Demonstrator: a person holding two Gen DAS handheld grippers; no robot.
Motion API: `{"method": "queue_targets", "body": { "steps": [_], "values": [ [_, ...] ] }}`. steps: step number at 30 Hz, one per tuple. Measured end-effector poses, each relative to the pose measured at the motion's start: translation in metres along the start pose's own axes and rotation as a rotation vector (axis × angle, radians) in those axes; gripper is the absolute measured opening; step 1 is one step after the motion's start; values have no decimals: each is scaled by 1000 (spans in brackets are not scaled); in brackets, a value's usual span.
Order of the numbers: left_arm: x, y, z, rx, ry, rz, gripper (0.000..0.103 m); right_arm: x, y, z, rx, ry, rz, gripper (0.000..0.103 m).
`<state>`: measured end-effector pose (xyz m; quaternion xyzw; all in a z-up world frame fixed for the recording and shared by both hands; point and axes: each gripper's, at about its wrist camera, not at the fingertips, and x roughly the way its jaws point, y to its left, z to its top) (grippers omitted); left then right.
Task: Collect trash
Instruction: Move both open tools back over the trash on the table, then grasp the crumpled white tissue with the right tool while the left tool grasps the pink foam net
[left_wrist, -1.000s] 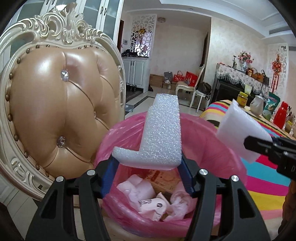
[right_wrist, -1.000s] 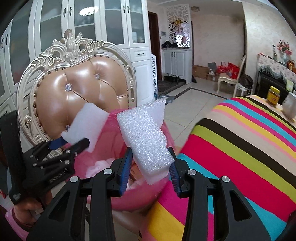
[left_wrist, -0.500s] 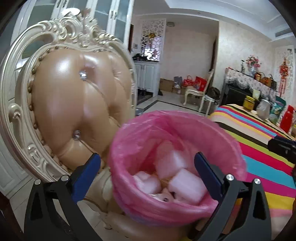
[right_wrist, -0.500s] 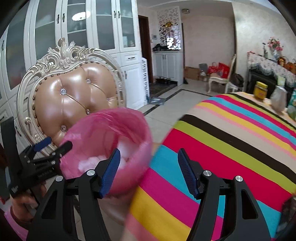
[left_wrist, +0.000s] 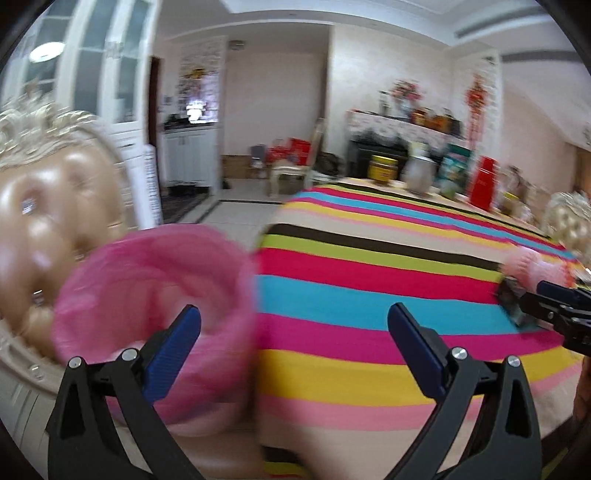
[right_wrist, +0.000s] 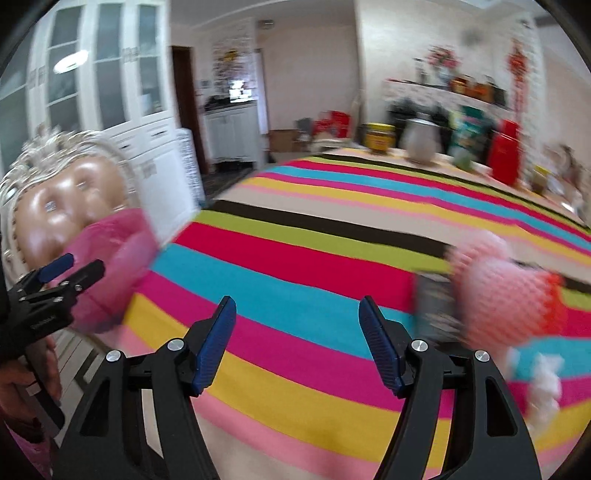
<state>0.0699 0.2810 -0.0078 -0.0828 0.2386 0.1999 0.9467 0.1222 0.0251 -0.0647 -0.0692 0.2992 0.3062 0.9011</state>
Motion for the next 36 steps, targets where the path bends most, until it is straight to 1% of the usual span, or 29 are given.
{"method": "queue_targets", "body": {
  "steps": [2,4,6,9,10,13,15,20,23,24,26,27,28,30,34,36],
  "values": [
    [5,-32,0,25,21,-65,98,-10,-26,-9,39,2,-44,66],
    [9,-59,-2,50,38,-113,98,-23,-58,-20,81,1,-107,66],
    [12,-91,-4,84,53,-164,98,-33,-82,-29,120,3,-152,66],
    [16,-125,-7,125,63,-212,98,-48,-126,-44,198,8,-226,66],
    [17,-141,-9,143,71,-235,98,-52,-143,-50,232,22,-254,66],
    [23,-171,-12,176,89,-278,98,-51,-169,-61,287,67,-273,66],
    [26,-191,-14,198,100,-303,98,-48,-180,-65,296,94,-276,66],
    [35,-233,-16,247,143,-356,98,-34,-186,-64,281,138,-278,64],
    [42,-249,-18,267,164,-369,98,-27,-187,-67,283,169,-285,51],
    [43,-252,-19,270,171,-374,98,-25,-188,-70,286,176,-283,43],
    [46,-261,-21,272,184,-385,98,-25,-191,-74,293,185,-267,34],
    [49,-266,-22,271,190,-394,98,-27,-192,-75,304,181,-255,31],
    [51,-271,-22,271,193,-402,98,-32,-194,-76,312,157,-247,29],
    [54,-276,-21,272,195,-415,98,-37,-194,-76,316,134,-251,28],
    [66,-300,-20,277,205,-440,98,-51,-203,-80,383,84,-268,27],
    [70,-308,-17,277,196,-448,98,-57,-208,-82,417,63,-282,27]
  ]
}}
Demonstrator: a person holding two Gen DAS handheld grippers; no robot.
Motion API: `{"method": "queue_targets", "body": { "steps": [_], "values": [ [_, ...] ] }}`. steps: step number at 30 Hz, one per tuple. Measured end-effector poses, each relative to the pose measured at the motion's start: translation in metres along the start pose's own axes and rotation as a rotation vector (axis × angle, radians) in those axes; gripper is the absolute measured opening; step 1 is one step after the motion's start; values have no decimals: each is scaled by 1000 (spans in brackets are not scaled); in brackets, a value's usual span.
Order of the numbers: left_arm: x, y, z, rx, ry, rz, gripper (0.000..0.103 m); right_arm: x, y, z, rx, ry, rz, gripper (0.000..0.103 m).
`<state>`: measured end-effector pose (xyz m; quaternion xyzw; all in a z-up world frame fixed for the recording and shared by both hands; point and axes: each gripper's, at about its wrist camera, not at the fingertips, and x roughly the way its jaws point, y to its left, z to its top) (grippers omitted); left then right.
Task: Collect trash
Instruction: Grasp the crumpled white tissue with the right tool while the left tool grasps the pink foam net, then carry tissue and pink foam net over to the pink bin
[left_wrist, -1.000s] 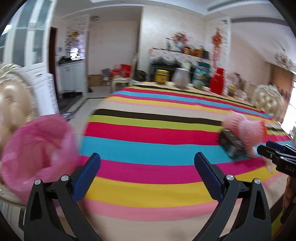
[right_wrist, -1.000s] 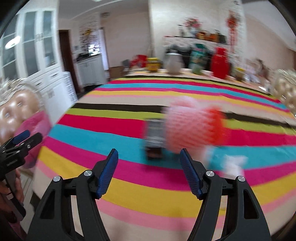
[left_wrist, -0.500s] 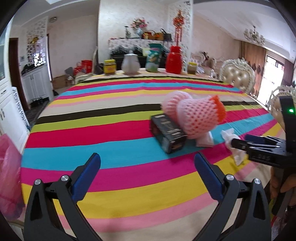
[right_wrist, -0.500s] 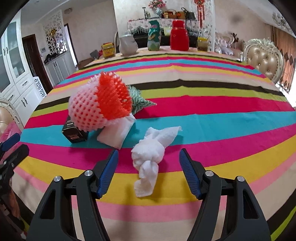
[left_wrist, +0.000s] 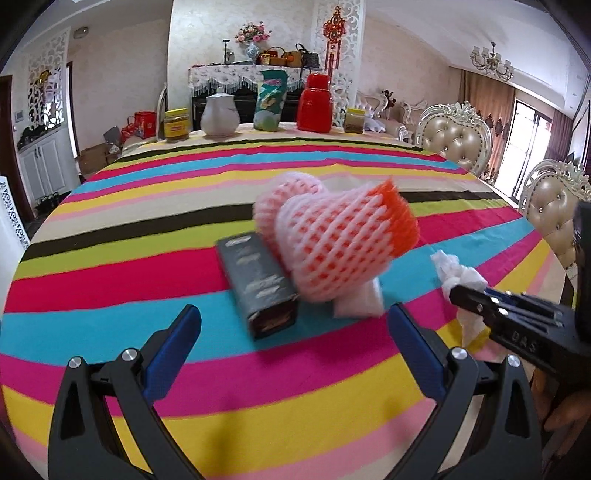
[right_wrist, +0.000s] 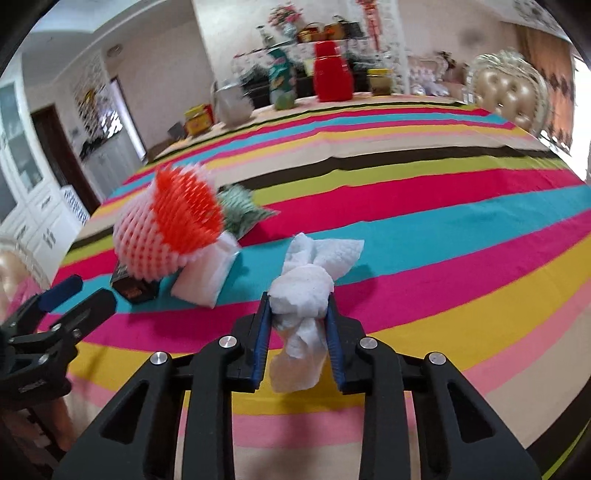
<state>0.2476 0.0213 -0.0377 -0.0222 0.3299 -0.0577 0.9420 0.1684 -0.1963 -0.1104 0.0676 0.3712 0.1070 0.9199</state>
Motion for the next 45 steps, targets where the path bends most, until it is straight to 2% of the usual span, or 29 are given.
{"method": "queue_targets", "body": {
  "steps": [6,17,20,22,23,24,25,27,29,45],
  "values": [
    [22,-16,18,28,-25,3,98,-3,-9,3,59,-29,-32,27],
    [44,-45,25,100,-19,-8,98,-2,-16,4,96,-27,-43,28],
    [49,-55,27,130,-23,13,97,-3,-19,3,110,-30,-46,27],
    [53,-58,28,142,-18,22,83,-2,-21,3,117,-30,-46,28],
    [54,-58,28,141,-10,25,71,-2,-22,3,121,-27,-45,28],
    [55,-56,27,136,-2,15,50,-2,-22,3,125,-26,-44,28],
    [56,-55,28,135,3,12,49,-1,-23,3,128,-23,-43,28],
    [54,-53,28,139,-12,18,32,-1,-23,3,127,-21,-41,28],
    [49,-53,28,147,-28,24,24,-1,-22,4,122,-23,-42,28],
    [-13,-28,14,63,-139,38,22,-8,-4,4,24,-62,-61,28]
  ]
}}
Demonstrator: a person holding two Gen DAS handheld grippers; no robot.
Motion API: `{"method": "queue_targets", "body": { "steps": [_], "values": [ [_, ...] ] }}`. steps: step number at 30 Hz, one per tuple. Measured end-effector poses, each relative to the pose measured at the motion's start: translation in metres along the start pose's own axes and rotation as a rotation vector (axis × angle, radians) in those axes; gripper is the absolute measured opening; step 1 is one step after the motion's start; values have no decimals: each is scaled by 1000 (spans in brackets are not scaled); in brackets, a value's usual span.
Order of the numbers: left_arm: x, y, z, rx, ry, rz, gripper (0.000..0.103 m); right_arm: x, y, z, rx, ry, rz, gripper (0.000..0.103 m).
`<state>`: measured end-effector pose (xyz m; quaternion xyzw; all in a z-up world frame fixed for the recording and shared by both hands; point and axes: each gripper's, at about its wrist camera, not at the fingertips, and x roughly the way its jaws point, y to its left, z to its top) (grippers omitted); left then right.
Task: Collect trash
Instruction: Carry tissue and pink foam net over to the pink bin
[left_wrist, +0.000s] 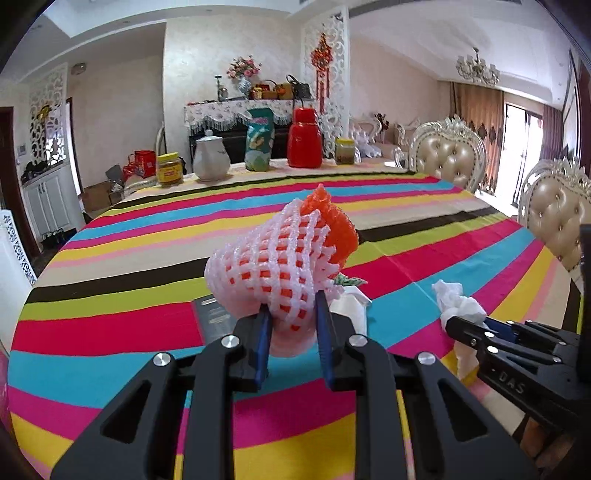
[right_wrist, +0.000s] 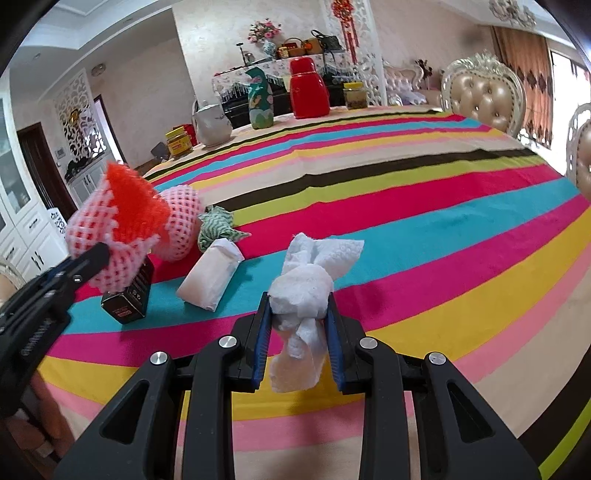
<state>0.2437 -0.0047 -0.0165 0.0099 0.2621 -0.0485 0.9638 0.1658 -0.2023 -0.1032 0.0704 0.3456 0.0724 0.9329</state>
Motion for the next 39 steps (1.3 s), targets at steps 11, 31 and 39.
{"method": "queue_targets", "body": {
  "steps": [11,31,39],
  "values": [
    [-35,29,-25,-34,-13,39,22,-5,22,-4,-110,-27,-63,28],
    [-94,113,-57,-139,-59,137,22,-19,128,-14,-367,-38,-38,28],
    [-122,156,-69,-181,-79,201,22,-22,180,-24,-457,-44,8,28]
  ]
}}
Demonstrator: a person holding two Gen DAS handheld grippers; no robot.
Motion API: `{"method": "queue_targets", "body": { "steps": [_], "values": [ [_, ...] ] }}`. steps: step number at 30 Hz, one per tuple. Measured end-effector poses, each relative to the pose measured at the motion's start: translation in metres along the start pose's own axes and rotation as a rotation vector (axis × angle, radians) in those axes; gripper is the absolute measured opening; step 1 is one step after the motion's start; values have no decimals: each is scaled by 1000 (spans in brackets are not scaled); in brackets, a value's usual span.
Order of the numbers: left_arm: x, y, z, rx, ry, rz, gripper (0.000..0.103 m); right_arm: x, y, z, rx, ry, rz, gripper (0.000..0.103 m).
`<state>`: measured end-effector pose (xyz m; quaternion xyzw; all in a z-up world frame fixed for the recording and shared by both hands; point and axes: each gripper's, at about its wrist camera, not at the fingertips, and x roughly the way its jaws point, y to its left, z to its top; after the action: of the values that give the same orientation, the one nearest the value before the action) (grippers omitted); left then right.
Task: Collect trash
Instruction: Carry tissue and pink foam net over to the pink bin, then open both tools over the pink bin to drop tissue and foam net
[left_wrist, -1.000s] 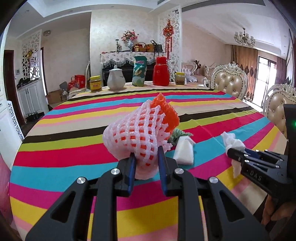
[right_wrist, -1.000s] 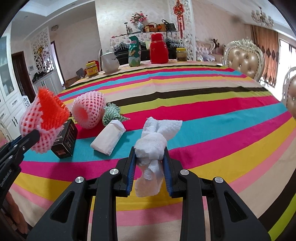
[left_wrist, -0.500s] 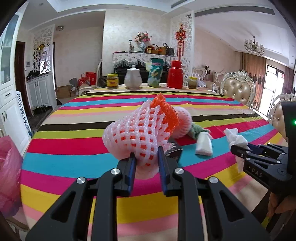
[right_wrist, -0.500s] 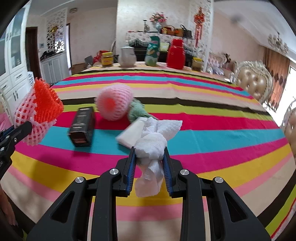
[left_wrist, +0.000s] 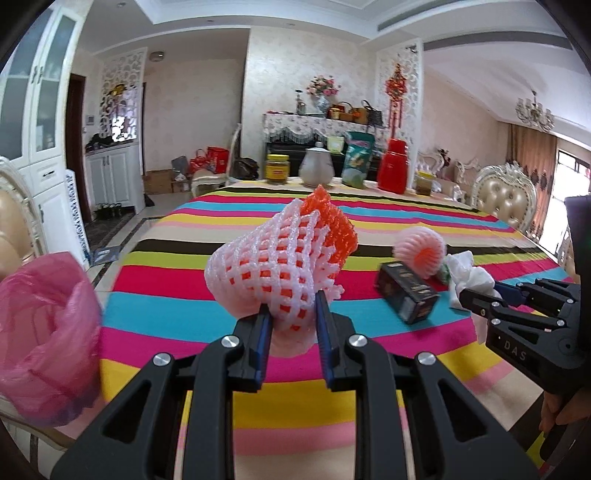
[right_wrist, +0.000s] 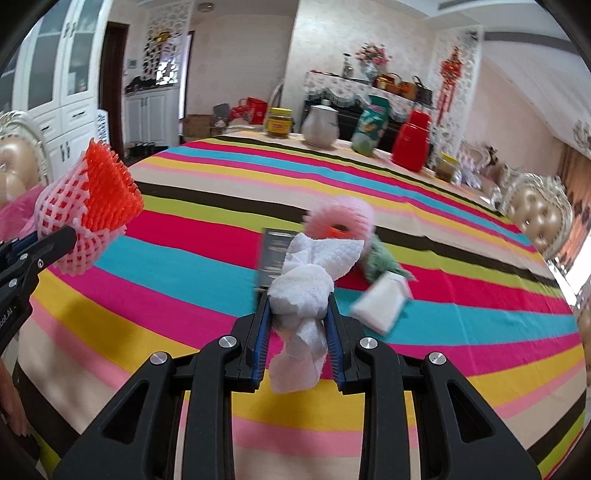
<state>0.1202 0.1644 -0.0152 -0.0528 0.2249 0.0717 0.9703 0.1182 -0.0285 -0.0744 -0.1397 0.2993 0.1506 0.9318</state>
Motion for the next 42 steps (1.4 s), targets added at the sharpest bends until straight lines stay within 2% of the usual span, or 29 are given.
{"method": "queue_targets", "body": {
  "steps": [12,15,24,32,37,39,40,41,42],
  "values": [
    [-45,96,-2,-81,-47,142,22,-3,94,30,-145,-41,109,28],
    [-60,125,0,-106,-59,177,22,-7,120,38,-167,-62,192,28],
    [-96,231,0,-177,-65,347,22,-27,218,68,-283,-157,462,28],
    [-95,299,-2,-244,-36,414,22,-35,286,92,-359,-213,659,28],
    [-82,320,-2,-266,-23,422,23,-25,315,102,-393,-211,711,29],
    [-76,325,-3,-263,-12,415,31,-20,326,105,-406,-198,744,32],
    [-72,330,-4,-264,6,413,37,-16,332,105,-424,-184,756,45],
    [-69,332,-4,-269,12,426,57,-13,335,105,-430,-184,750,54],
    [-69,333,-5,-278,5,445,71,-11,336,105,-429,-189,744,61]
  ]
}}
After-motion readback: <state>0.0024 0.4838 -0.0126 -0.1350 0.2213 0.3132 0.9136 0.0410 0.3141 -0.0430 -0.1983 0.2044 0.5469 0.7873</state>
